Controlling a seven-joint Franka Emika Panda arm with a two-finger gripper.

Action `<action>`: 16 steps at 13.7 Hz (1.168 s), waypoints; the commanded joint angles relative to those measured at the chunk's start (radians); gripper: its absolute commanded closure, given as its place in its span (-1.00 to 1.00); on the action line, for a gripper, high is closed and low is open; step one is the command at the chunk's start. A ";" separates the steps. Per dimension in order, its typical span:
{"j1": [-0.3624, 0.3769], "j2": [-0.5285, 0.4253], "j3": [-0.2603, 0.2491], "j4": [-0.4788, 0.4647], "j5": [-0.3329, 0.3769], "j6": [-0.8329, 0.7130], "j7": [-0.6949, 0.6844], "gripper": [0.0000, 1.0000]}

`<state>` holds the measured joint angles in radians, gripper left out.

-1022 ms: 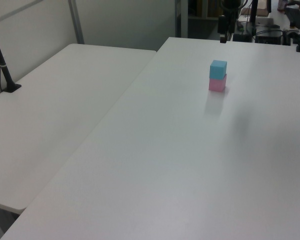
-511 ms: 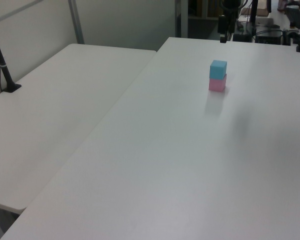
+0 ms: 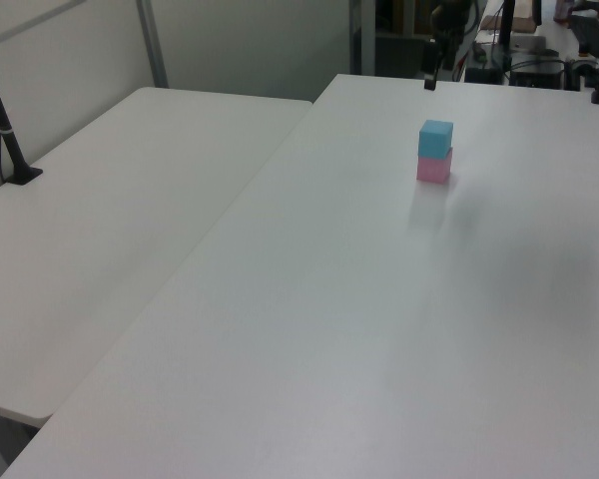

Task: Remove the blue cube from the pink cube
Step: 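Move the open gripper over the light blue cube and lower it, then close the gripper on the light blue cube atop the pink cube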

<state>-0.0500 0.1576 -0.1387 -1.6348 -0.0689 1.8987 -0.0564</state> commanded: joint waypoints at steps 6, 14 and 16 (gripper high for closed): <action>0.010 0.105 -0.117 -0.082 -0.006 0.158 -0.220 -1.00; 0.024 0.149 -0.117 -0.094 -0.005 0.172 -0.206 -1.00; 0.024 0.149 -0.116 -0.106 -0.005 0.181 -0.223 -0.78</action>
<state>-0.0362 0.3106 -0.2475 -1.7112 -0.0689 2.0492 -0.2564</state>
